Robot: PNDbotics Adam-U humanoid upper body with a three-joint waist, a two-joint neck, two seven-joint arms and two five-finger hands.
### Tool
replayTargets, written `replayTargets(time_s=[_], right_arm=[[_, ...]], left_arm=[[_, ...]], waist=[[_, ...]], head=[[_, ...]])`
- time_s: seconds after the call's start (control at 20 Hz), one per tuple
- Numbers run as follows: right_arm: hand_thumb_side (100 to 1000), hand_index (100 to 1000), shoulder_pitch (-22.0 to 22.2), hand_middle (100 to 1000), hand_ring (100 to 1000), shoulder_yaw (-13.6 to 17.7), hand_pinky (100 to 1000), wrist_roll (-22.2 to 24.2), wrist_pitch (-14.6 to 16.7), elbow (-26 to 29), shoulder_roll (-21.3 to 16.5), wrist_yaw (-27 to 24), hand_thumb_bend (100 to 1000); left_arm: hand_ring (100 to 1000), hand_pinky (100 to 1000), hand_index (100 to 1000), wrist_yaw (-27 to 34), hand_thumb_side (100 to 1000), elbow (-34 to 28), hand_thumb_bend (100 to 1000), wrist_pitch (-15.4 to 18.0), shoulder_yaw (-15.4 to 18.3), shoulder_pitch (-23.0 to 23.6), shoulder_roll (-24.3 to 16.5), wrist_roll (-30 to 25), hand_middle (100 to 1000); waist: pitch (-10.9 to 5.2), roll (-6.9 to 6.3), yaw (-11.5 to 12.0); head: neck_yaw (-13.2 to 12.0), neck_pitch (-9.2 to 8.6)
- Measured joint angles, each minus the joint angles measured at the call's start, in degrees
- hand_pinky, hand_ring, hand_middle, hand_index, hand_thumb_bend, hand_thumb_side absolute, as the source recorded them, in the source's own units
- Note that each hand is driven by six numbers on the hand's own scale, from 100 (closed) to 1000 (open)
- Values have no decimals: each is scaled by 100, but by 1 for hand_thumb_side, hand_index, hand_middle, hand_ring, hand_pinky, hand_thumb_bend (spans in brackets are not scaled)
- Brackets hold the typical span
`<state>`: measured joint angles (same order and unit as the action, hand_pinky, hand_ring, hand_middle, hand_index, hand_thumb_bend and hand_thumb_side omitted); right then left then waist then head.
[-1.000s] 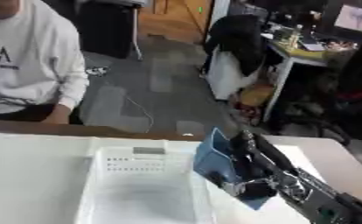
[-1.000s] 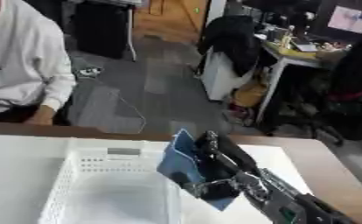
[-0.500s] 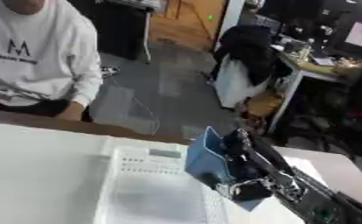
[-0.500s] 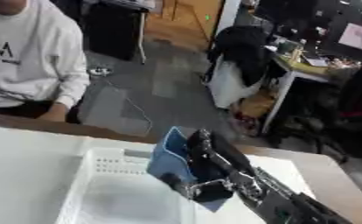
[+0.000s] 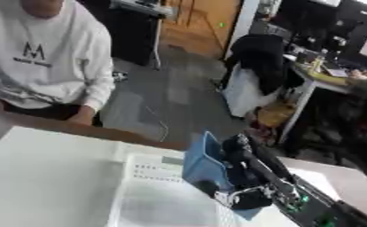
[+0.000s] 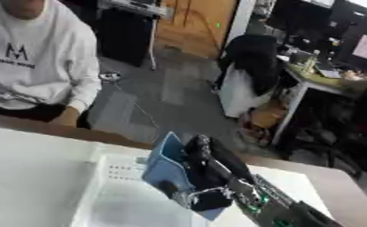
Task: Pick up objects on the table and place them in the box.
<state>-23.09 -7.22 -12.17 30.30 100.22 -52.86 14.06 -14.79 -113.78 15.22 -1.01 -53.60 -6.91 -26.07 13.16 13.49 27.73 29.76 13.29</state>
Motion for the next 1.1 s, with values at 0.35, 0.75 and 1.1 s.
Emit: replayTargets(time_s=[0.35,0.75,1.1], right_arm=[[838,1000,3,420,849,-3,1000,-68,169,-101,5,601,302],[853,1000,41,460,896,2,1000,-28,240,-257,53,963,311],[865,1000,58,462,929,1,1000,-30,231,-317,101,1090,319]], left_arm=[[378,474,610,-24,889,0,633,-74,31,-24,9,-1,533],[376,473,609,-95,892,0,632,-94,32,-24,6,-26,532],[376,473,609,-122,894,0,631,-111,32,-25,6,-51,532]], waist=[[0,0,-2],[23,0,-22],[26,0,-21]], head=[[-8,-2],[-56,-44],[-96,-47]])
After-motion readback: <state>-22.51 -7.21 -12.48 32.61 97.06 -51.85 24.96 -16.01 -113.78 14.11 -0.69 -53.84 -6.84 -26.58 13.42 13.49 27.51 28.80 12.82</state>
